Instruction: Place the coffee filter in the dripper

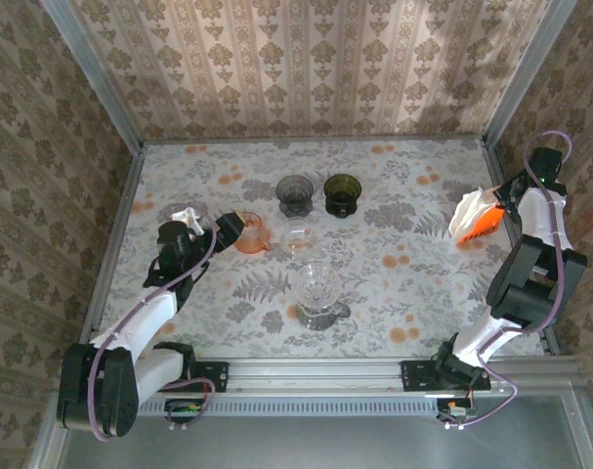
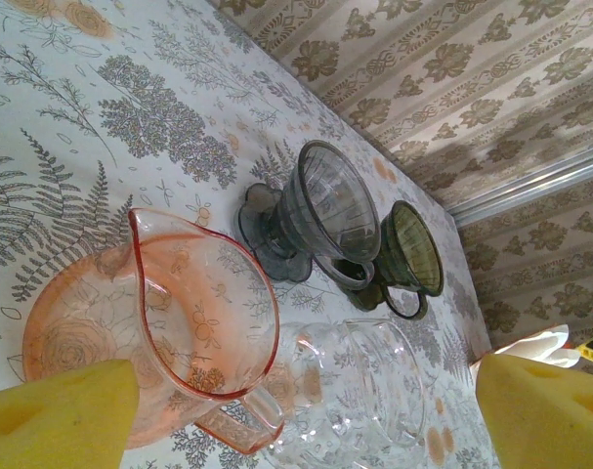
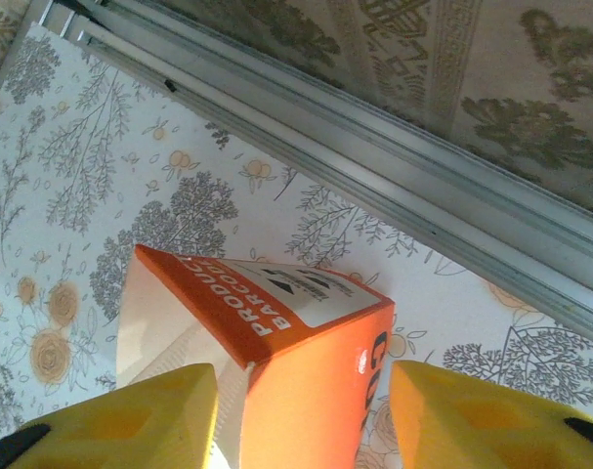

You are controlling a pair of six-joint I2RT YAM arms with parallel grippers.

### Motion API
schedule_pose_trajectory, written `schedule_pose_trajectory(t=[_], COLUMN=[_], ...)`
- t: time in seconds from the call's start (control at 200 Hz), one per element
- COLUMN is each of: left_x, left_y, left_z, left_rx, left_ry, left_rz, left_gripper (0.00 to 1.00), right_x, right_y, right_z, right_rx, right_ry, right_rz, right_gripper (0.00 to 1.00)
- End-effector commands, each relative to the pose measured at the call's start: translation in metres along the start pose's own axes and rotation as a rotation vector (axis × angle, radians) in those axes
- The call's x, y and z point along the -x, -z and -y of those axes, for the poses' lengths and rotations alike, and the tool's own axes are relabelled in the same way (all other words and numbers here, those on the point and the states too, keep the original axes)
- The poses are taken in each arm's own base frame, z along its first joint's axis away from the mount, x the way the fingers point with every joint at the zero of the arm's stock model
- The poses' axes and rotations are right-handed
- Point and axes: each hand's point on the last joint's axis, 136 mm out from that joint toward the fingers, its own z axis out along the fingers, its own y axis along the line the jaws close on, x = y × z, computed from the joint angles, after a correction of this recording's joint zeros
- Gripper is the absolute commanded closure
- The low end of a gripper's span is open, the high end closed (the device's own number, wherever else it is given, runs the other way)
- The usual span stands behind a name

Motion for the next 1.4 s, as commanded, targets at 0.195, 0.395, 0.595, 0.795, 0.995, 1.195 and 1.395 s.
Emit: schedule_pose_trajectory(t=[0.195,0.395,0.595,0.795,0.995,1.195,1.395], left_x=[0.004,0.004,0.003,0.003,0.003,0.003,0.002], left_y=[-0.002,-0.002,-0.003,-0.003,-0.002,-0.002,-0.002], left_z=[0.009,0.009,0.008,0.008,0.008,0.008,0.008], left_rx=[-0.035,-0.034,-0.031,-0.033,-0.031,-0.03,-0.03], left_ry=[-0.006,-0.006,-0.004,-0.003,-0.004,-0.003,-0.005], left_rz=[0.006,0.005,0.003,0.001,0.001,0.0,-0.001], left_gripper=[0.09,0.09,0.09,0.09,0.09,0.09,0.09], right_x=[0.003,0.002,0.002,-0.002,-0.008,-0.016,-0.019], right_y=[-0.007,-0.008,-0.007,-0.008,-0.008,-0.008,-0.009], right_z=[-0.008,-0.009,-0.015,-0.027,-0.043,-0.058,-0.057], right_rx=[0.038,0.042,0.071,0.125,0.186,0.228,0.212], right_ry=[0.018,0.022,0.032,0.063,0.118,0.166,0.179], right_rz=[-0.015,-0.021,-0.03,-0.069,-0.094,-0.119,-0.124], right_gripper=[0.62,0.71,0.76,0.8,0.81,0.83,0.88])
